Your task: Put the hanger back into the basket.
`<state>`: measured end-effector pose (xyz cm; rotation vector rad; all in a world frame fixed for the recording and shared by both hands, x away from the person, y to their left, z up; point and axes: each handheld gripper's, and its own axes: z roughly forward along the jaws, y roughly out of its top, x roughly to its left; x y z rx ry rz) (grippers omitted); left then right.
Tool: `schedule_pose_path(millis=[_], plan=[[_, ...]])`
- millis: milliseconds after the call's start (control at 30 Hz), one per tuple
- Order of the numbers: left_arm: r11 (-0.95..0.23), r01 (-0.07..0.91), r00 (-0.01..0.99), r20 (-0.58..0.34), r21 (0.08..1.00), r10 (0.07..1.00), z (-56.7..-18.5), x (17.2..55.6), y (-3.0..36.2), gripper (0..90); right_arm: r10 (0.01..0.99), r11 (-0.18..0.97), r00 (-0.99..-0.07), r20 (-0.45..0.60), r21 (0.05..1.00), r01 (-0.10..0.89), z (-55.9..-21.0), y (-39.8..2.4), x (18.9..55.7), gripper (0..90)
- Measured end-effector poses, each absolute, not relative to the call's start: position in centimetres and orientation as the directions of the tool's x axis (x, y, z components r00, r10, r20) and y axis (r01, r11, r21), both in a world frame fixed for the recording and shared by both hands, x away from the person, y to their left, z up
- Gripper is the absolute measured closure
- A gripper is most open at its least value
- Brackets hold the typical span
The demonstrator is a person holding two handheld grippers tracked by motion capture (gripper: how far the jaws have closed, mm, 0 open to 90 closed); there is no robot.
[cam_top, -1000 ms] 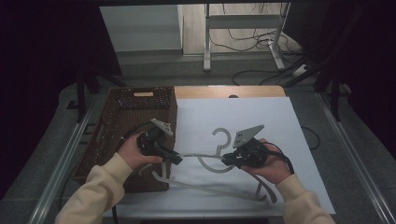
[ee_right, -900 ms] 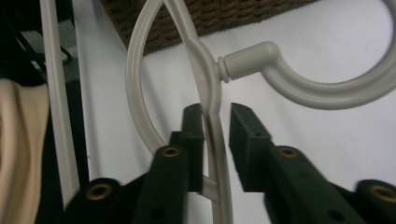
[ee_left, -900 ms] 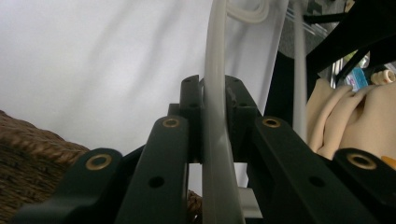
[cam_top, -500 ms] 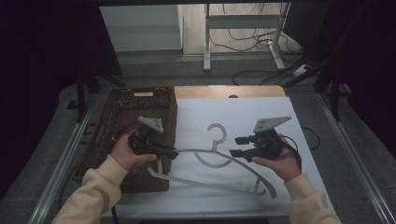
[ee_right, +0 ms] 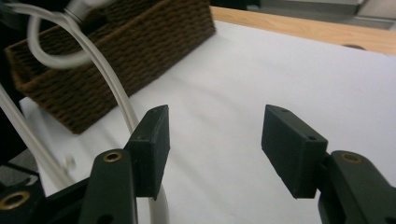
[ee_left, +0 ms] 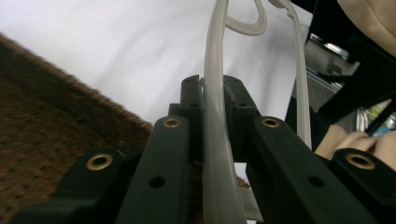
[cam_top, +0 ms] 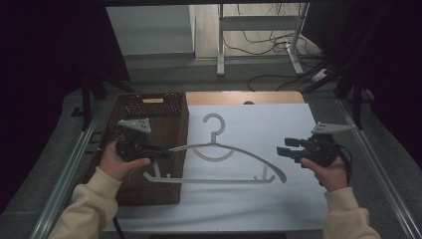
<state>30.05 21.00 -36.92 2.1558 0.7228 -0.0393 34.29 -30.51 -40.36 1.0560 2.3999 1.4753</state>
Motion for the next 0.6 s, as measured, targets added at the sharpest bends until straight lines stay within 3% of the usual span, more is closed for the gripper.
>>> schedule_pose_path(millis=[600], plan=[[-0.265, 0.542, 0.719, -0.277, 0.797, 0.637, -36.5, 28.3, 28.5, 80.7, 0.706, 0.298, -0.672, 0.225, 0.766, 0.569, -42.9, -32.0, 35.0, 41.0]])
